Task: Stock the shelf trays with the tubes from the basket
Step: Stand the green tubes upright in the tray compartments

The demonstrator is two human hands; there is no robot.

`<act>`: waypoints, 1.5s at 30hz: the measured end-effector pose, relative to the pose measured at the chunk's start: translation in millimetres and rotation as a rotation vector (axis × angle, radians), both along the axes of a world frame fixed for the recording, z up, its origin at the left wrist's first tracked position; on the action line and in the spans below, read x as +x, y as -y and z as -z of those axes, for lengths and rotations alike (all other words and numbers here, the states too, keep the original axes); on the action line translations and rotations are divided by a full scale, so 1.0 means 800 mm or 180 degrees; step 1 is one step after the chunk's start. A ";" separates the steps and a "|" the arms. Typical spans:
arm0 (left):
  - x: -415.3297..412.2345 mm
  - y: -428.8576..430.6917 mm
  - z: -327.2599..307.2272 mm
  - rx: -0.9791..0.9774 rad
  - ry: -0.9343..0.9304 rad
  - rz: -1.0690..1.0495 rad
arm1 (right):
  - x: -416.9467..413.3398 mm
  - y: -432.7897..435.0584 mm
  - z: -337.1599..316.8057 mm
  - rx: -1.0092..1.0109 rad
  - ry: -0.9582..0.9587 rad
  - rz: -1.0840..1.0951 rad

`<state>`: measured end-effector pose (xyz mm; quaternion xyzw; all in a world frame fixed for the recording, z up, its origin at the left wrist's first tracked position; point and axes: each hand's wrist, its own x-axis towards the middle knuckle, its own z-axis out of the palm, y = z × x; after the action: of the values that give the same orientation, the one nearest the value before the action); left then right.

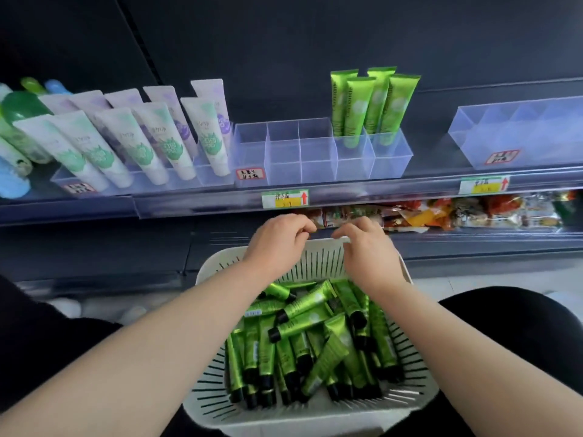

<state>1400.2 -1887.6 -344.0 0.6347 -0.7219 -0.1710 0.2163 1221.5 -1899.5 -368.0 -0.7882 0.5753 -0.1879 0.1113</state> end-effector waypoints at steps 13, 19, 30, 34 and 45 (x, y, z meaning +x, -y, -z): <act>-0.042 -0.053 0.140 0.2454 0.0069 -0.0251 | -0.022 -0.030 0.078 0.1973 -0.1087 -0.0122; -0.075 -0.060 0.168 0.2756 -0.0097 -0.0563 | -0.026 -0.032 0.088 0.2093 -0.0999 -0.0003; -0.005 -0.045 0.134 0.1775 -0.1076 -0.1249 | -0.016 -0.040 0.091 0.2901 -0.1513 -0.0346; 0.023 -0.056 0.132 0.1529 -0.1125 -0.1607 | -0.004 -0.059 0.099 0.3049 -0.1972 -0.0651; 0.028 -0.069 0.132 0.1345 -0.0780 -0.1511 | 0.030 -0.037 0.112 0.2273 -0.0972 -0.0289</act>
<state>1422.3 -1832.4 -449.2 0.7905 -0.4714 -0.3367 0.1988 1245.4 -1870.2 -457.8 -0.7434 0.5790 0.1487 0.2999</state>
